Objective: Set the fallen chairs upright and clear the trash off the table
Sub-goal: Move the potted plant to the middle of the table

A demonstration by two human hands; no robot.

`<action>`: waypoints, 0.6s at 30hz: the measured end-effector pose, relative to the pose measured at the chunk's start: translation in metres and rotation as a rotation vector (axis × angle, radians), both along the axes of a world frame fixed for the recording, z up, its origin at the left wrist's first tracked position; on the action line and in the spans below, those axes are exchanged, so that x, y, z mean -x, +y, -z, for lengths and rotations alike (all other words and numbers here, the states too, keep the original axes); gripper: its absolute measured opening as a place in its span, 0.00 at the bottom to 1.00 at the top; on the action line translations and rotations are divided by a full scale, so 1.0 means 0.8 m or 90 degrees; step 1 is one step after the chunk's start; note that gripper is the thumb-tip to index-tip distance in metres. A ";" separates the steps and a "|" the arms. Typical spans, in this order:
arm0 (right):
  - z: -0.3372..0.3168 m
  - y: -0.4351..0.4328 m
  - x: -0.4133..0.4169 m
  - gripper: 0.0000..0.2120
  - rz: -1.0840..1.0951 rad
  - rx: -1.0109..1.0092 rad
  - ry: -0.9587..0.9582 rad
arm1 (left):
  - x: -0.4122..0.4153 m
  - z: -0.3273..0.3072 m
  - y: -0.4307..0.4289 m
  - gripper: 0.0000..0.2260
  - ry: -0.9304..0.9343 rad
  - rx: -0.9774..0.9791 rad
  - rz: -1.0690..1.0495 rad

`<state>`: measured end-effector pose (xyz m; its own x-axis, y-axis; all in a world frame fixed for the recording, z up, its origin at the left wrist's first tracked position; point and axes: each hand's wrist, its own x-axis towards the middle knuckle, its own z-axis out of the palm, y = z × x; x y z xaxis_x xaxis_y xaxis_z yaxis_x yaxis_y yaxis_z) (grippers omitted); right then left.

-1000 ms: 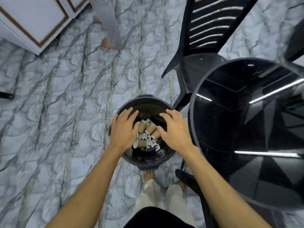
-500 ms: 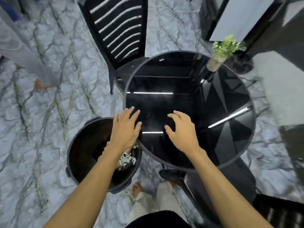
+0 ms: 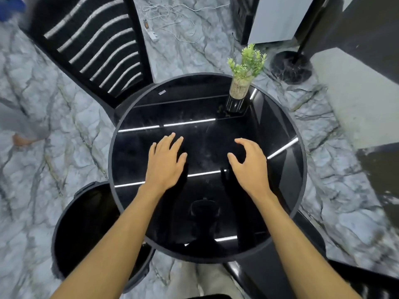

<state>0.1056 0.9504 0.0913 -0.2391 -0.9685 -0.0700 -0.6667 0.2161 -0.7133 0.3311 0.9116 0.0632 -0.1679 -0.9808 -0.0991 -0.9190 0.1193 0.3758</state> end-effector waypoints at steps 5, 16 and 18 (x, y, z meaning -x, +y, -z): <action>0.012 -0.071 0.021 0.22 0.047 0.033 -0.053 | 0.026 0.012 -0.059 0.23 0.008 0.011 -0.014; 0.042 -0.204 0.033 0.32 0.128 0.126 -0.116 | 0.052 0.056 -0.183 0.22 0.030 0.073 0.020; 0.050 -0.216 0.035 0.33 0.144 0.130 -0.114 | 0.055 0.067 -0.184 0.22 0.010 0.082 0.017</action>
<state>0.0772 0.7780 0.0516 -0.4505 -0.8908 0.0592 -0.4791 0.1853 -0.8580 0.2868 0.7647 0.0094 -0.1949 -0.9803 0.0306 -0.9086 0.1922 0.3707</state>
